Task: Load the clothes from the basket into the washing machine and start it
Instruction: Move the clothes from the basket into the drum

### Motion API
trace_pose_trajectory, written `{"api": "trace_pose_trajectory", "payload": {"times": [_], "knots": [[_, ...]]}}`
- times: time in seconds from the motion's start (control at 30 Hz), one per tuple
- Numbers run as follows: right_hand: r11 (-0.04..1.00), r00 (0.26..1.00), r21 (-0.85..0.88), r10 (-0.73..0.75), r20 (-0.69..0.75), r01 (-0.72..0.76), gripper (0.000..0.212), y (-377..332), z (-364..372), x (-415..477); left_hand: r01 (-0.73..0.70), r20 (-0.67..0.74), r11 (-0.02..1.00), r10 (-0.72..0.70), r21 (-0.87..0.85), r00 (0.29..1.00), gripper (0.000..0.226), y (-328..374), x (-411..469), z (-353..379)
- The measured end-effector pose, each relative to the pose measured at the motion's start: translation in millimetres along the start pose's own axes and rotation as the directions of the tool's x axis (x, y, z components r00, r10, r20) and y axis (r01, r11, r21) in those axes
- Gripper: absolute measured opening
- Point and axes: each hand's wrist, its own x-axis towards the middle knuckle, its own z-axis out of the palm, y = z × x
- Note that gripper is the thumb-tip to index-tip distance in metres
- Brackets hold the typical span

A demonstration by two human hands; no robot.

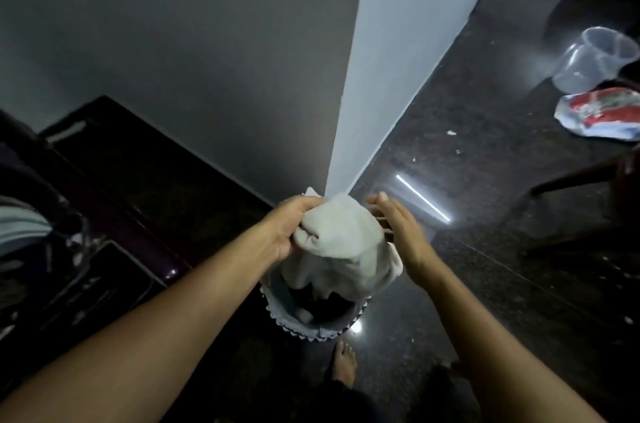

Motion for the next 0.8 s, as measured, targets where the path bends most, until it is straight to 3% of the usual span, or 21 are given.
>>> {"api": "trace_pose_trajectory", "payload": {"times": [0.1,0.23,0.3,0.33,0.4,0.47,0.57,0.67,0.8], "knots": [[0.982,0.986,-0.134,-0.12,0.118,0.135,0.071,-14.1,-7.6,-32.2,-0.102,0.007,0.995,0.102,0.016,0.995,0.005,28.9,-36.9,20.7],[0.856,0.888,-0.283,-0.349,0.3,0.433,0.098,-41.4,-8.7,-51.2,-0.164,0.047,0.986,0.162,0.027,0.986,0.024,61.1,-84.0,48.9],[0.774,0.85,-0.355,-0.451,0.272,0.524,0.088,-50.0,-6.5,-45.5,-0.211,0.066,0.977,0.208,0.039,0.976,0.033,75.6,-104.6,61.9],[0.788,0.867,-0.363,-0.459,0.193,0.497,0.076,-55.0,-7.5,-40.4,-0.242,0.067,0.969,0.238,0.059,0.969,0.033,83.9,-115.2,67.9],[0.906,0.922,-0.176,-0.384,0.044,0.385,0.047,-69.7,-11.3,-34.4,-0.289,0.074,0.954,0.284,0.079,0.956,0.028,99.9,-134.3,75.8],[0.942,0.943,0.031,-0.334,-0.001,0.334,0.025,-94.8,-20.3,-32.0,-0.337,0.072,0.932,0.33,0.131,0.941,0.026,114.9,-154.0,77.9],[0.925,0.938,0.167,-0.346,0.006,0.34,0.02,-143.4,-36.7,-25.9,-0.384,0.1,0.874,0.371,0.297,0.923,0.036,133.4,-176.5,70.7],[0.923,0.923,0.096,-0.379,0.06,0.373,0.008,-187.3,-45.4,-24.7,-0.403,0.114,0.786,0.399,0.47,0.91,0.041,139.8,-194.5,62.0],[0.832,0.819,0.031,-0.551,0.16,0.554,0.015,-231.3,-46.4,-31.3,-0.332,0.016,0.654,0.439,0.68,0.899,0.059,128.9,-206.9,49.8]]}}
